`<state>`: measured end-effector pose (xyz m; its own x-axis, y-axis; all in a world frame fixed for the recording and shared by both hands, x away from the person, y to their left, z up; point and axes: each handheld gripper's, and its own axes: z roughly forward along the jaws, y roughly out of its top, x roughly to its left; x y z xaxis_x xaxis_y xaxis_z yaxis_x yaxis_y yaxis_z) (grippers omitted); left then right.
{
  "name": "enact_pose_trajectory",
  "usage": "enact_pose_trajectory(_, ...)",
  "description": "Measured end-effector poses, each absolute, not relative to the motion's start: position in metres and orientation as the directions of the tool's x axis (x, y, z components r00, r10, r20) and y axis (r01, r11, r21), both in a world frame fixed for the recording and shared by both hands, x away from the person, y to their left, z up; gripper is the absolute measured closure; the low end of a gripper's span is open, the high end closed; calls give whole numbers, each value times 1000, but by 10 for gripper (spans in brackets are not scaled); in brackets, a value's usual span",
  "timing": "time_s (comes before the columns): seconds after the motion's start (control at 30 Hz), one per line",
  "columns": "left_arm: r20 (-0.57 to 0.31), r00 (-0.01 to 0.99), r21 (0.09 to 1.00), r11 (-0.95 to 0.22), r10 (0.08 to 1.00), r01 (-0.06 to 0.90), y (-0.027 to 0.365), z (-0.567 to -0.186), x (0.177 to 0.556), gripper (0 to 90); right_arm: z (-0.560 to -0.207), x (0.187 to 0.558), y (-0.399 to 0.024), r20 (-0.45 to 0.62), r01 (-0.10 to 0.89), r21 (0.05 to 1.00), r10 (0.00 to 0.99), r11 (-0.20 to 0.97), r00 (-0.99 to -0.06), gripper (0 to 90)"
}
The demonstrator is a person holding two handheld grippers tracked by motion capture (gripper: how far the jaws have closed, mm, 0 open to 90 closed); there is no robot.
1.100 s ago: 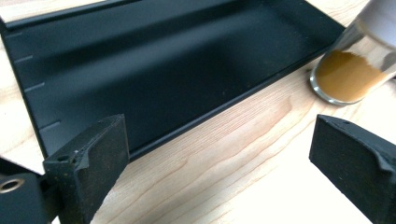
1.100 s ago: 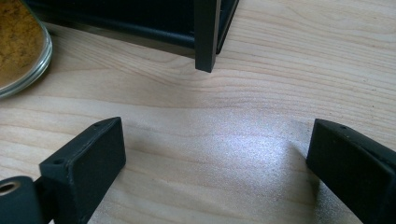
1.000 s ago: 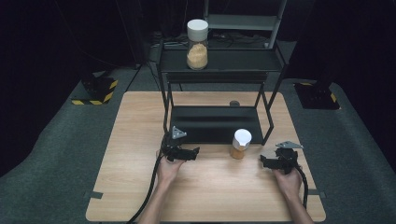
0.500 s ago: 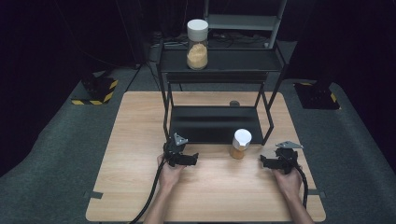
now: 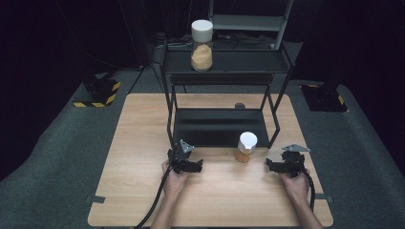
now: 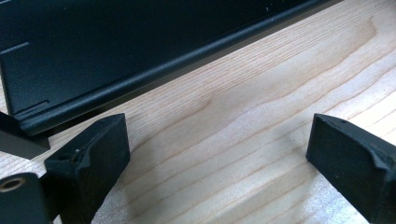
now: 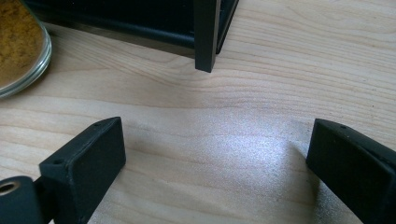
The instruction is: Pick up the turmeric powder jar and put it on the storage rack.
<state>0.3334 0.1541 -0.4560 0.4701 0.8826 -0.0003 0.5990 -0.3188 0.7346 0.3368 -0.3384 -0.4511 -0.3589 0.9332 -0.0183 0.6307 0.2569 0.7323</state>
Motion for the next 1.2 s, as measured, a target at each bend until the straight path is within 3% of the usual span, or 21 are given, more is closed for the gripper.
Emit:
enact_pose_trajectory(0.2,2,470,734,-320,883,599,154,-456,333,62,-447,337,-335,-16,650,717,938,252,-346,34)
enact_pose_trajectory(0.47,2,467,734,-319,884,600,153,-456,333,62,-440,328,-349,82,603,753,871,264,-484,38)
enact_pose_trajectory(0.7,-1,468,735,-317,884,600,154,-456,333,62,-439,322,-338,76,562,765,823,314,-564,43)
enact_pose_trajectory(1.2,-3,469,735,-316,883,600,155,-456,333,63,-433,331,-303,51,487,808,783,332,-620,91)
